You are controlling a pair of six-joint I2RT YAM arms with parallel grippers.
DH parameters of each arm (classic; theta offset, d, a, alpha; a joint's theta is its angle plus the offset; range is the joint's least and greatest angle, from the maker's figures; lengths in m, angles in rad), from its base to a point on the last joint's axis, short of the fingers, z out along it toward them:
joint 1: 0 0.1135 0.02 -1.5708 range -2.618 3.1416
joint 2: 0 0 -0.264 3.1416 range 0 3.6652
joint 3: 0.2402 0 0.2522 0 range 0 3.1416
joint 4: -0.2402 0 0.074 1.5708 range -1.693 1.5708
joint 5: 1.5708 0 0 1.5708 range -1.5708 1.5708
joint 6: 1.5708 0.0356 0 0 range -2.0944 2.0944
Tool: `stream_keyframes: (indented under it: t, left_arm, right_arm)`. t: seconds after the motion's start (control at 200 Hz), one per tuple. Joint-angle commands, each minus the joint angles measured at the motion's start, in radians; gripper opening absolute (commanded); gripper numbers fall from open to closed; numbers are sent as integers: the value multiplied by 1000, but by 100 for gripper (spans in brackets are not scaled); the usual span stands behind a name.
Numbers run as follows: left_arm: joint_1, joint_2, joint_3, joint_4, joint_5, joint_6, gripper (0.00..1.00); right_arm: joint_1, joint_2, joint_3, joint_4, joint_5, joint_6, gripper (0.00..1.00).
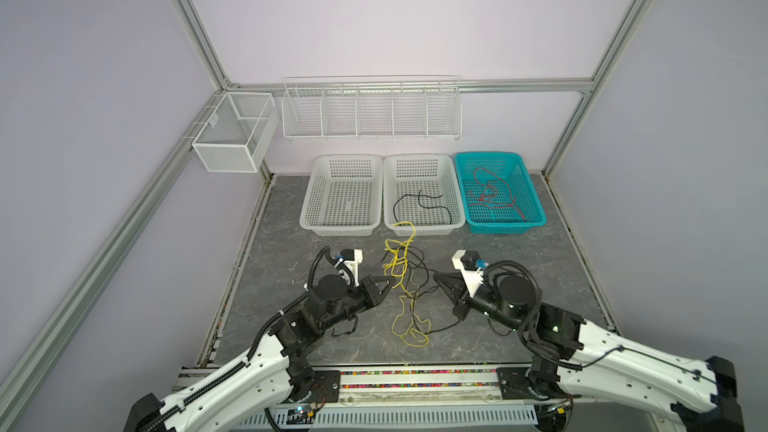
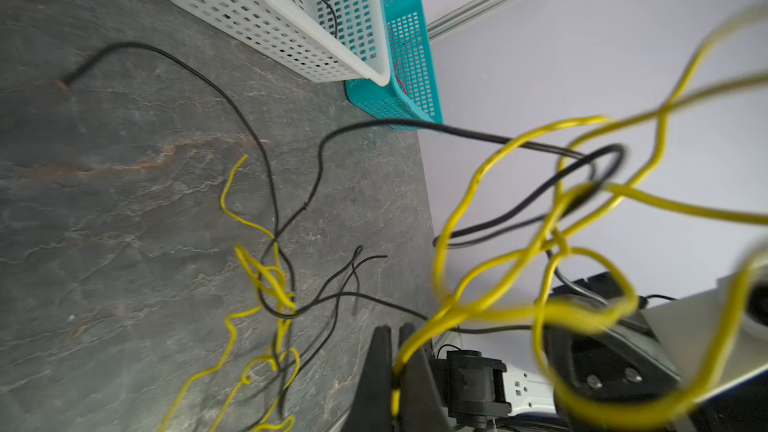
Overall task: Untangle the cables
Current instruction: 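Pull the grasped wires away from the left gripper with the right gripper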
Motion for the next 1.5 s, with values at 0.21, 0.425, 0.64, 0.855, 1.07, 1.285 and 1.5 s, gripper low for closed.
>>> stream_keyframes:
  t: [0.21, 0.425, 0.64, 0.855, 1.07, 1.285, 1.5]
  left_arm:
    - [69, 1, 2, -56, -5, 37, 0]
    - [99, -7, -13, -124, -25, 68, 0]
    - [111, 23, -30, -180, -49, 107, 0]
    - [153, 69, -46, -242, -62, 155, 0]
    - [198, 103, -52, -298, -66, 209, 0]
    - [207, 176, -79, -237, -47, 217, 0]
    - [208, 226, -91, -199, -50, 231, 0]
  right_arm:
    - [-16, -169, 113, -339, 271, -99, 7]
    - [-37, -210, 221, -426, 400, -87, 6]
    - [-58, -216, 340, -516, 496, -66, 6]
    - [-65, -257, 392, -551, 555, -2, 6]
    - [-66, -298, 444, -572, 578, 45, 6]
    - [-65, -267, 515, -549, 494, 62, 6]
    - [-65, -159, 672, -566, 389, 33, 6]
